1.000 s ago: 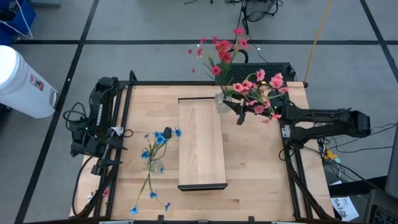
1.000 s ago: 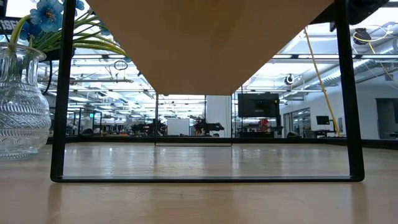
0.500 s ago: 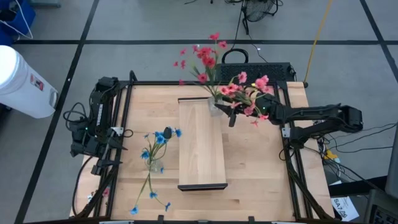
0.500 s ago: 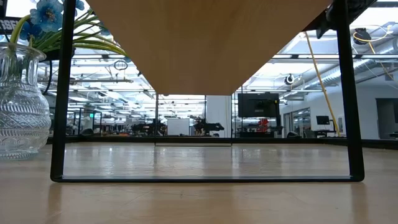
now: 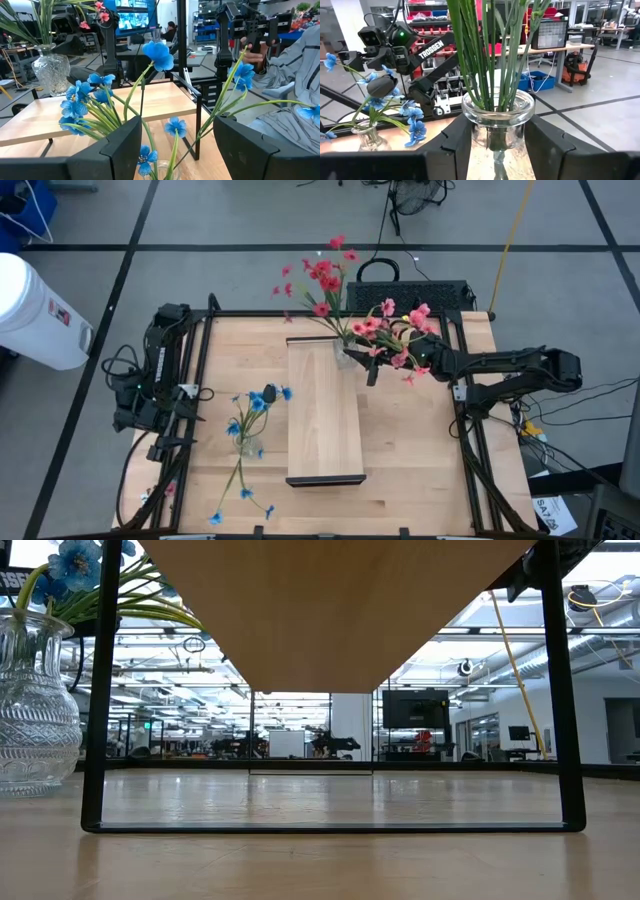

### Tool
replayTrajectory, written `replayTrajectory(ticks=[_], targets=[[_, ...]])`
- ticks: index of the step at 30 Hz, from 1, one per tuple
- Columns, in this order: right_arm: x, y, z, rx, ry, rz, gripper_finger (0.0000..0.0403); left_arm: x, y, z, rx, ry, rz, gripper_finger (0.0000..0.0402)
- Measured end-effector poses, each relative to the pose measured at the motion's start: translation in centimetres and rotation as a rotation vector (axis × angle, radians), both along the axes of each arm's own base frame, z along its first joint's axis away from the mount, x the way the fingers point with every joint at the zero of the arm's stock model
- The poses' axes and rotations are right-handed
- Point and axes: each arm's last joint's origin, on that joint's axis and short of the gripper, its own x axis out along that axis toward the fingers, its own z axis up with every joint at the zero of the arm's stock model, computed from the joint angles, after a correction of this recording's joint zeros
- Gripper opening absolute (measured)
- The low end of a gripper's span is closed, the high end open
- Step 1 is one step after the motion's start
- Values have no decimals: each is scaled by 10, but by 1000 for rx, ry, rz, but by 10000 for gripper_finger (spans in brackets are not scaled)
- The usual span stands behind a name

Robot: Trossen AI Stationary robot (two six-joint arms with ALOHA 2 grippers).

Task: Pick and place flowers into a vace then onto a shelf
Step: Put the right transparent vase on the shelf

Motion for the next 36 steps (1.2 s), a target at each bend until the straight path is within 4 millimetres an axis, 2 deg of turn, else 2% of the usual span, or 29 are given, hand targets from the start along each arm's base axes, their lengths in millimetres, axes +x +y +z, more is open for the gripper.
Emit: replayTrajectory(ticks=[12,24,36], targets=[[0,0,0,-9,5,1,143,0,0,0,0,0,0,250],[15,-5,-16,-28,7,-32,147,0,0,0,0,0,0,250],[16,-6,-18,-30,11,-82,148,0,0,0,0,0,0,250]])
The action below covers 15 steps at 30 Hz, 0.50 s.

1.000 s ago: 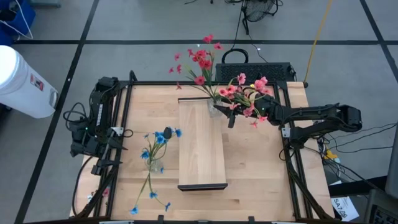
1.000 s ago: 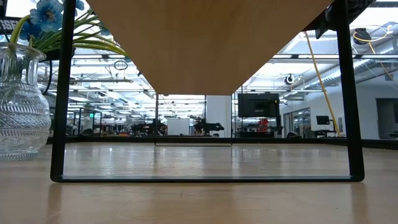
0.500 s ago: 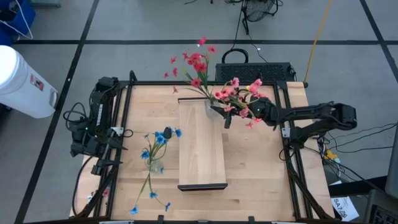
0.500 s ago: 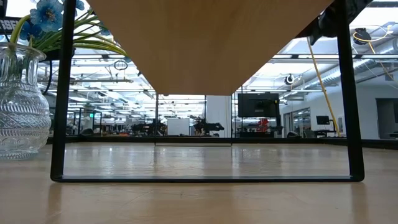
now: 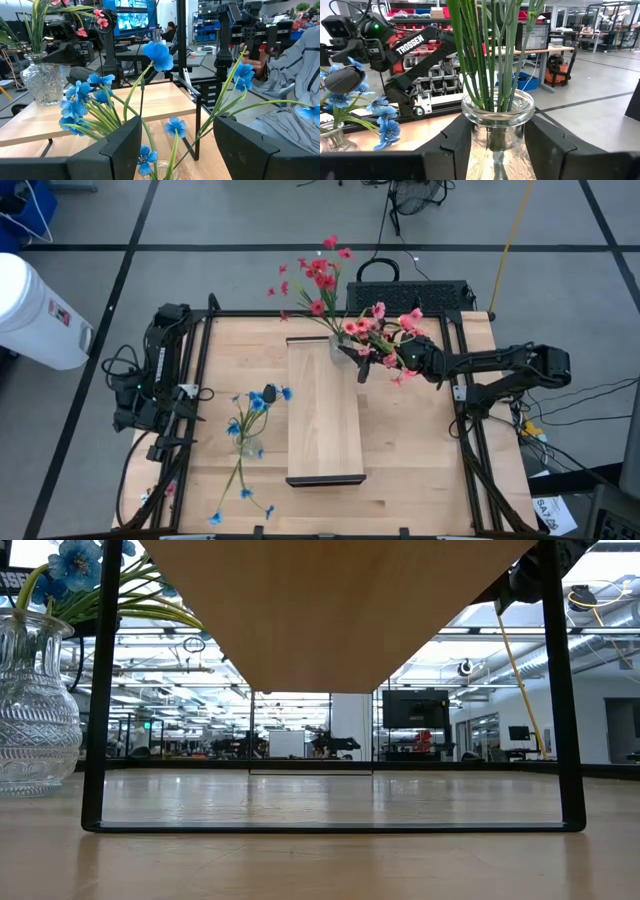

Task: Pick and place flowers into a vace then onto a shelf
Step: Put the right transparent vase on the shelf

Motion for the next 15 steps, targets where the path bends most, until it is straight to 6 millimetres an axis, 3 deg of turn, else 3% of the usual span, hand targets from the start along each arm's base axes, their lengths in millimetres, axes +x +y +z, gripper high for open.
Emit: replayTrajectory(ticks=[6,15], targets=[[0,0,0,-5,2,1,150,0,0,0,0,0,0,250],[0,1,0,-27,7,8,199,0,0,0,0,0,0,250]])
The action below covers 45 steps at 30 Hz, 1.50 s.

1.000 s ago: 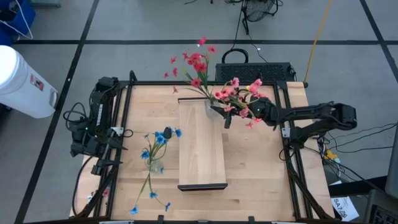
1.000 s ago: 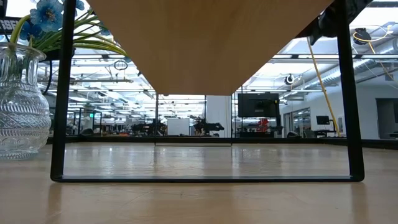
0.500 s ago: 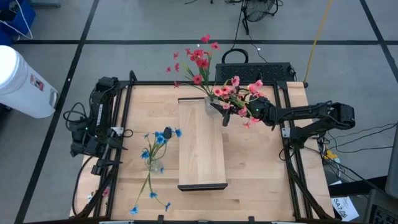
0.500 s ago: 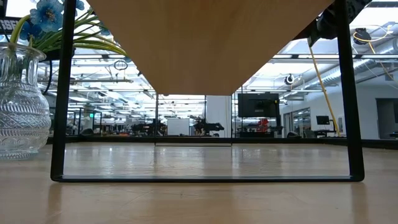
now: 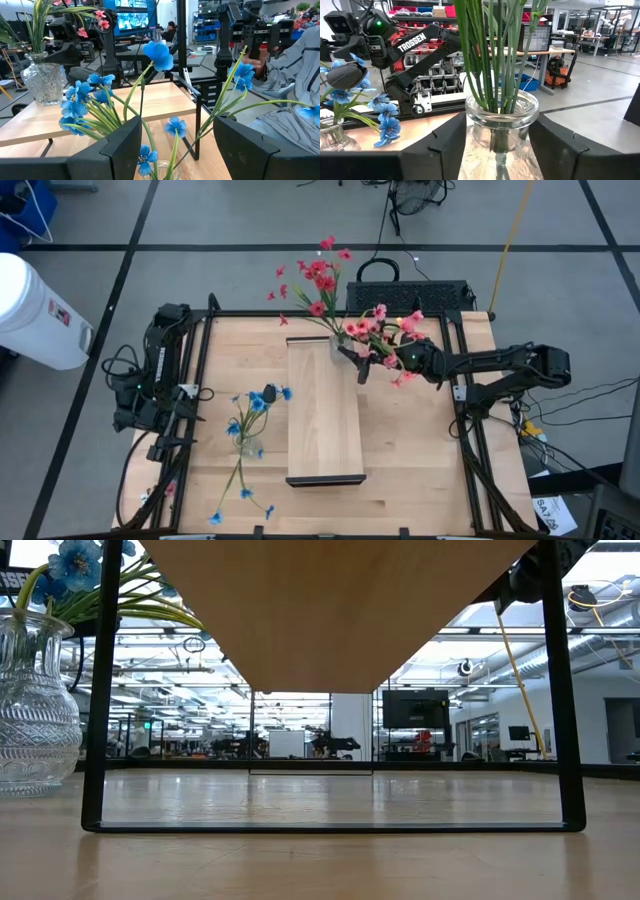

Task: Pick and place flowers into a vace then onto a shelf
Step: Put the right transparent vase on the shelf

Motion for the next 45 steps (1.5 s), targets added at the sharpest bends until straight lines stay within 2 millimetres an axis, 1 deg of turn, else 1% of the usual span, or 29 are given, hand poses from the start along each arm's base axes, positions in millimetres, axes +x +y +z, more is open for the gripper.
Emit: replayTrajectory(ticks=[5,11,18,28,34,37,40,45], targets=[[1,3,1,-28,-5,11,224,0,0,0,0,0,0,250],[1,4,1,-18,-1,12,254,0,0,0,0,0,0,250],[-2,5,-7,6,5,8,273,0,0,0,0,0,0,250],[-6,6,-16,22,28,10,267,0,0,0,0,0,0,250],[-5,7,-14,13,2,70,267,0,0,0,0,0,0,250],[-8,8,-14,1,34,94,265,0,0,0,0,0,0,250],[-8,8,-15,-1,48,91,260,0,0,0,0,0,0,250],[-8,9,-12,-37,23,110,256,0,0,0,0,0,0,250]])
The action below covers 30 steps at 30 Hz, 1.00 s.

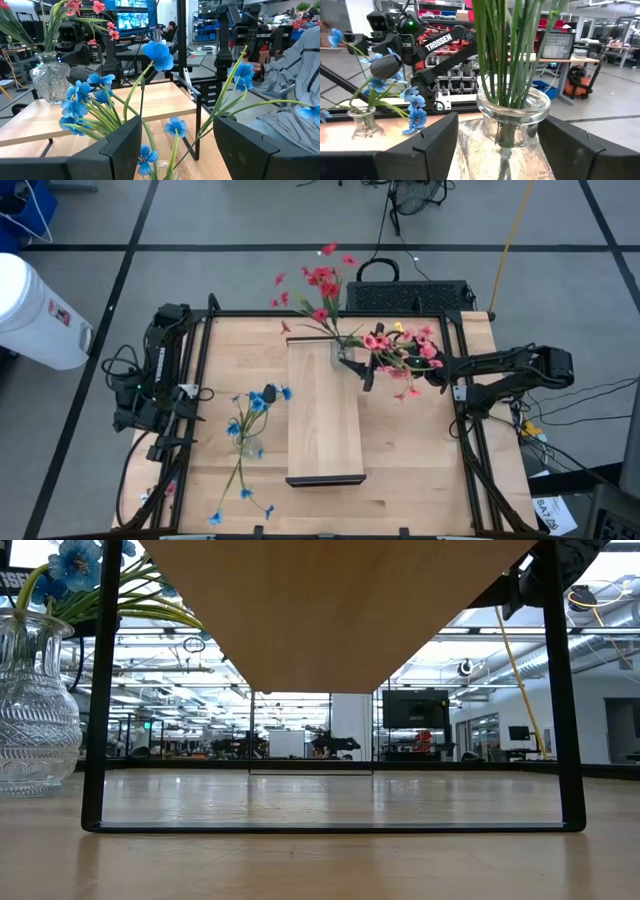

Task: Pick and place flowers into a vace then onto a shelf
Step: Put the right transparent vase on the shelf

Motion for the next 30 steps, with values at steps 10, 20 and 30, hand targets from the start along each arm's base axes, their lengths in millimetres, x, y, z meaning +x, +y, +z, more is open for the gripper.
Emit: replayTrajectory(ticks=[10,20,30], targets=[[-2,0,2,8,0,-13,300,0,0,0,0,0,0,250],[-2,0,1,-19,16,-17,361,0,0,0,0,0,0,250],[1,16,-1,-79,44,-25,359,0,0,0,0,0,0,250]])
